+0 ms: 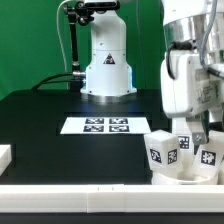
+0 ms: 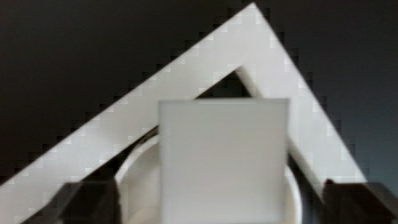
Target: Assemble stool
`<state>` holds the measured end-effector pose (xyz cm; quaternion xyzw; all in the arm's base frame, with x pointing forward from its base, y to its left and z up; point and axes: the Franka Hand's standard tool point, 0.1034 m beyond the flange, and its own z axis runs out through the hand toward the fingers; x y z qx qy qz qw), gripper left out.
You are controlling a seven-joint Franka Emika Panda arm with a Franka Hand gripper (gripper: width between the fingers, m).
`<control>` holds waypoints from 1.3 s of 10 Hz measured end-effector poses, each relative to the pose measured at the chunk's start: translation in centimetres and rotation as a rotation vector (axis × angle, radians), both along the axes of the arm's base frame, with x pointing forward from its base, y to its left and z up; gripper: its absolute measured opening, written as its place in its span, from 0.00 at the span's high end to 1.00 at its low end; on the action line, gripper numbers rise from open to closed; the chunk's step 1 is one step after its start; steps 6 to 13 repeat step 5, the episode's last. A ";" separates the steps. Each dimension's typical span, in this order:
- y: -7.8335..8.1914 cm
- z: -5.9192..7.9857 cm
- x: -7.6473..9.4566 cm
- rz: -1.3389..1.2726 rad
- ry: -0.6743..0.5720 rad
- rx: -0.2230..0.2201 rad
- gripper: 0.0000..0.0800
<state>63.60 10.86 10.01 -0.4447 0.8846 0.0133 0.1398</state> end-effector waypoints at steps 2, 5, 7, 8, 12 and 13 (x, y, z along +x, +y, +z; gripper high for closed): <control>0.2 2.4 0.3 0.002 -0.028 0.022 0.20; 0.1 1.9 0.2 0.002 -0.024 0.017 0.19; 0.1 1.9 0.2 0.002 -0.024 0.017 0.19; 0.1 1.9 0.2 0.002 -0.024 0.017 0.19; 0.1 1.9 0.2 0.002 -0.024 0.017 0.19; 0.1 1.9 0.2 0.002 -0.024 0.017 0.19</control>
Offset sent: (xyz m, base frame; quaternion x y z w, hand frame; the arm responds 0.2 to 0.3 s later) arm 0.0000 0.0000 0.0000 0.0000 0.0000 0.0000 1.0000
